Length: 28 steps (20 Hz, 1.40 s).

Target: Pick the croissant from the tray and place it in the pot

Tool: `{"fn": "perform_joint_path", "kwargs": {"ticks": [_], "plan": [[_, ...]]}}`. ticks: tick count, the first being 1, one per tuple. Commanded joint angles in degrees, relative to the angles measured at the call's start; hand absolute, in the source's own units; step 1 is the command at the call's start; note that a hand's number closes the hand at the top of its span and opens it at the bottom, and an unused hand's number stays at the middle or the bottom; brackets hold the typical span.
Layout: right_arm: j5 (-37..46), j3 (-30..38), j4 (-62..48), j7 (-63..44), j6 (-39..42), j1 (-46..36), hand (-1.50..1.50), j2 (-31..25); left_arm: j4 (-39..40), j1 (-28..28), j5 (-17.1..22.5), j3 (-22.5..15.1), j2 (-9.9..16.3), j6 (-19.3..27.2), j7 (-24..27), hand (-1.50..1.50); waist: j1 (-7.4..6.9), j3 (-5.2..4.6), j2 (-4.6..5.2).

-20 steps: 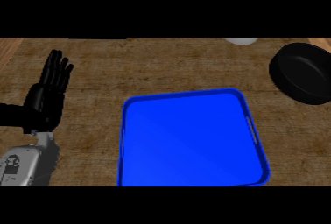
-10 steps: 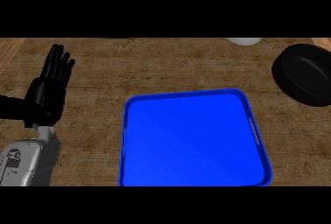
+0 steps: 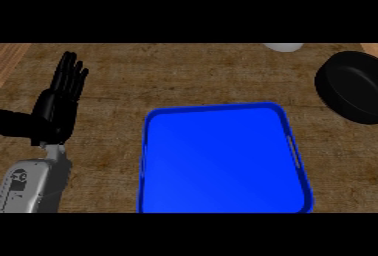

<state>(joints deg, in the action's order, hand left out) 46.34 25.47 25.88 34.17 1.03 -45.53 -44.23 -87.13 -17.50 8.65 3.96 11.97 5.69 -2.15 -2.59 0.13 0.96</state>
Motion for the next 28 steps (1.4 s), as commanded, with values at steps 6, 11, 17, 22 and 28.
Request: {"fn": "perform_joint_path", "kwargs": {"ticks": [6, 11, 17, 22, 28], "plan": [[0.2, -1.1, -10.7, 8.4, 8.5, -5.0, -1.5, -0.7, 0.4, -2.3, -1.8, -1.2, -1.5, 1.9, -1.0, 0.0, -0.08, 0.1, 0.13], [-5.3, 3.8, -11.9, 11.8, 10.9, -7.9, -1.5, -0.1, -1.7, -0.9, -0.6, -0.7, -1.6, 1.6, -2.3, 0.0, 0.06, 0.08, -0.18], [-12.1, 10.6, -16.8, 6.4, 17.5, -8.3, -1.5, -3.2, 0.3, -2.6, -0.2, 1.2, -0.2, 1.2, -2.2, 0.0, 0.87, 0.04, -0.21], [-17.2, 15.8, -19.0, 1.5, 21.5, -9.9, -1.5, -7.7, -2.4, -0.1, -1.4, -1.3, -1.3, 0.8, -2.0, 0.0, -0.13, 0.15, 0.12], [-21.5, 20.1, -19.3, 3.5, 23.5, -6.5, -1.5, -10.7, -0.8, -0.8, -0.3, 0.3, -0.5, -0.4, -0.3, 0.0, -0.62, 0.29, 0.72]]}}
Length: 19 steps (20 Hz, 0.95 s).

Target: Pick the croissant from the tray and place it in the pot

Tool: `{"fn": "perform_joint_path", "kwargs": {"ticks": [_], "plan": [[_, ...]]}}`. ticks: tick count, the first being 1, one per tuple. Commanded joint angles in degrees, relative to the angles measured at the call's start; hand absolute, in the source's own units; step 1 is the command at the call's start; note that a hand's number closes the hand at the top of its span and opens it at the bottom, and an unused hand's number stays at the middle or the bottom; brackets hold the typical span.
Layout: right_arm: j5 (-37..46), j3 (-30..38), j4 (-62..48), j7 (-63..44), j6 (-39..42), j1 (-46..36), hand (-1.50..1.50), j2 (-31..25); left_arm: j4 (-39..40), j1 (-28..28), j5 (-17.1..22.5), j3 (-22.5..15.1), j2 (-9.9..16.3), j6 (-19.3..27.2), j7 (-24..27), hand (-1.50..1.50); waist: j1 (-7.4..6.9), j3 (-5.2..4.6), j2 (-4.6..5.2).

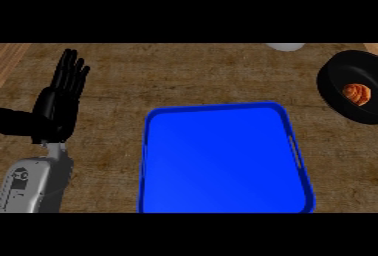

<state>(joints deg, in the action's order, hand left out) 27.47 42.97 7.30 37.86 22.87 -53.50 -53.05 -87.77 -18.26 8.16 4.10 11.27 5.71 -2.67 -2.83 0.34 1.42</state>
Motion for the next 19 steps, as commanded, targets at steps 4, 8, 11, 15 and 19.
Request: {"fn": "perform_joint_path", "kwargs": {"ticks": [4, 8, 11, 15, 19], "plan": [[-4.7, 4.6, -0.8, -0.8, 5.1, 2.1, -1.5, -4.9, 1.0, -0.1, -0.2, -0.1, -0.4, -0.1, 0.6, 0.0, -0.41, 0.16, 0.53], [-5.7, 5.7, -0.4, -0.1, 6.0, 5.2, -1.5, -7.5, -1.1, 0.1, -0.4, -1.0, -0.8, 0.2, -0.8, 0.0, -0.7, 0.37, 0.61], [-6.5, 6.5, -0.4, 0.4, 7.6, 7.1, -1.5, -8.4, -0.6, 0.2, 0.7, 0.2, -0.2, -0.6, -0.3, 0.0, -0.45, 0.42, 0.73], [-7.4, 7.2, 0.1, 1.0, 8.4, 8.9, -1.5, -9.0, 0.0, -0.3, -0.5, -0.1, -1.0, 0.7, 0.8, 0.0, -0.12, 0.46, 0.81], [-7.5, 7.3, 0.6, -0.1, 8.7, 9.9, -1.5, -10.6, 0.3, -0.6, 0.5, 0.1, -0.9, -0.3, 0.6, 0.0, -0.53, 0.57, 1.11]]}}
